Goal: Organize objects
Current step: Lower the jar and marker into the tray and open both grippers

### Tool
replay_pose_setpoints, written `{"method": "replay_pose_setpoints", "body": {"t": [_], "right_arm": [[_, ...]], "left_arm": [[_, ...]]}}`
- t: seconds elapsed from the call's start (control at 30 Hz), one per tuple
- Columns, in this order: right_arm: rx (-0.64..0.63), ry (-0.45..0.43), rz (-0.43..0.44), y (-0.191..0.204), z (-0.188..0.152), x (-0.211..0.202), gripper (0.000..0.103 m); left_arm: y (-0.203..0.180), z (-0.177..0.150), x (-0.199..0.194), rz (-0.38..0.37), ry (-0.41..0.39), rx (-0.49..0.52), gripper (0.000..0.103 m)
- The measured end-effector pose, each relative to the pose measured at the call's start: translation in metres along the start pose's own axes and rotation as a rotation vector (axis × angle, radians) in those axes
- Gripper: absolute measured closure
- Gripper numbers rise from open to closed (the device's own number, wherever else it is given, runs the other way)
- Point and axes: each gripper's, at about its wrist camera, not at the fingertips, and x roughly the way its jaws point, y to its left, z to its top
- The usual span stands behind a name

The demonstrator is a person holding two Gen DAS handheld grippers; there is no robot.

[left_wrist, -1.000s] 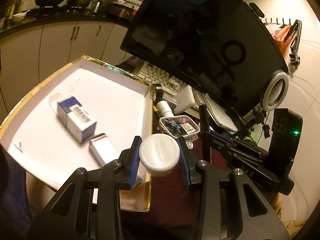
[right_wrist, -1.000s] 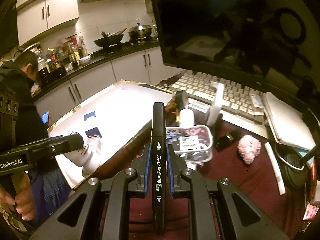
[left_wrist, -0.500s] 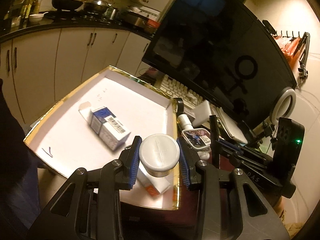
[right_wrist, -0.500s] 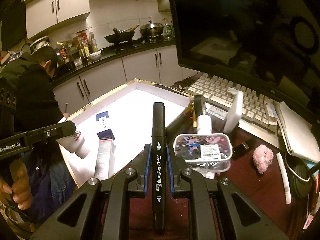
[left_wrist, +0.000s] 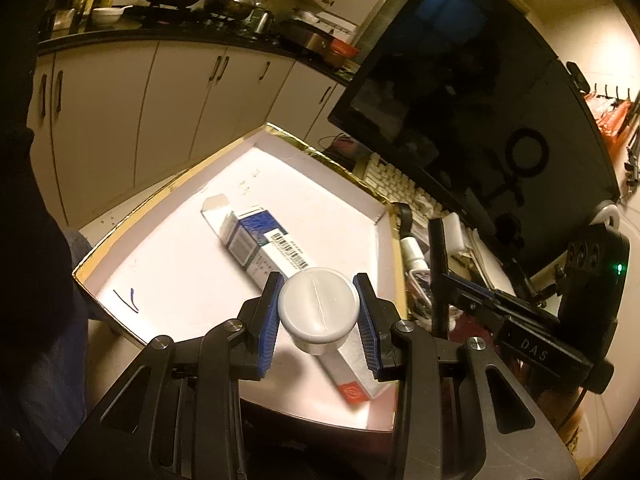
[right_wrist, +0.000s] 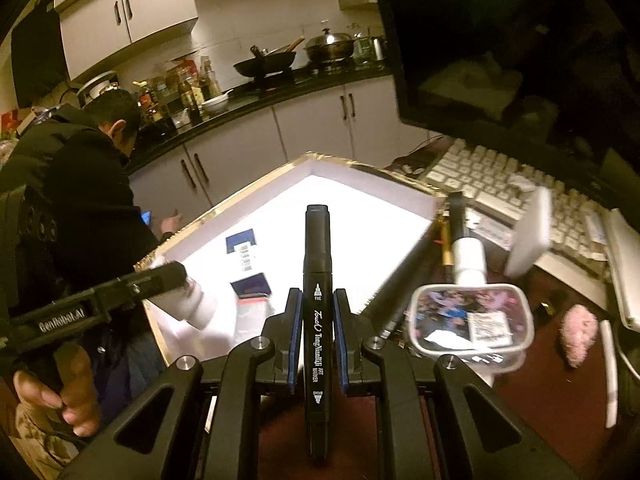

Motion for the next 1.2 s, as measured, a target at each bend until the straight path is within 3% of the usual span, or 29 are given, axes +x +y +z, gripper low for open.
{"method": "replay_pose_setpoints", "body": {"t": [0.23, 0.43, 0.77, 1.0, 1.2], "right_arm": [[0.023, 0.014, 0.062, 0.005, 0.023, 0.029, 0.090], [0.022, 0.027, 0.063, 0.007, 0.033, 0.060, 0.090], [0.033, 0.095, 0.065, 0.006, 0.021, 0.092, 0.090], [0.034, 0.119, 0.068, 0.008, 0.008, 0.091, 0.090], [0.034, 0.110, 0.074, 0.011, 0.006, 0.086, 0.089]], "left_arm": [[0.008, 0.002, 0.006, 0.024, 0.018, -0.014, 0.068], [0.013, 0.001, 0.015, 0.030, 0.058, -0.036, 0.068], [0.012, 0.001, 0.028, 0.076, 0.131, -0.023, 0.068], [0.008, 0.001, 0.031, 0.097, 0.156, 0.002, 0.068], [0.015, 0.002, 0.030, 0.079, 0.162, -0.043, 0.067]]}}
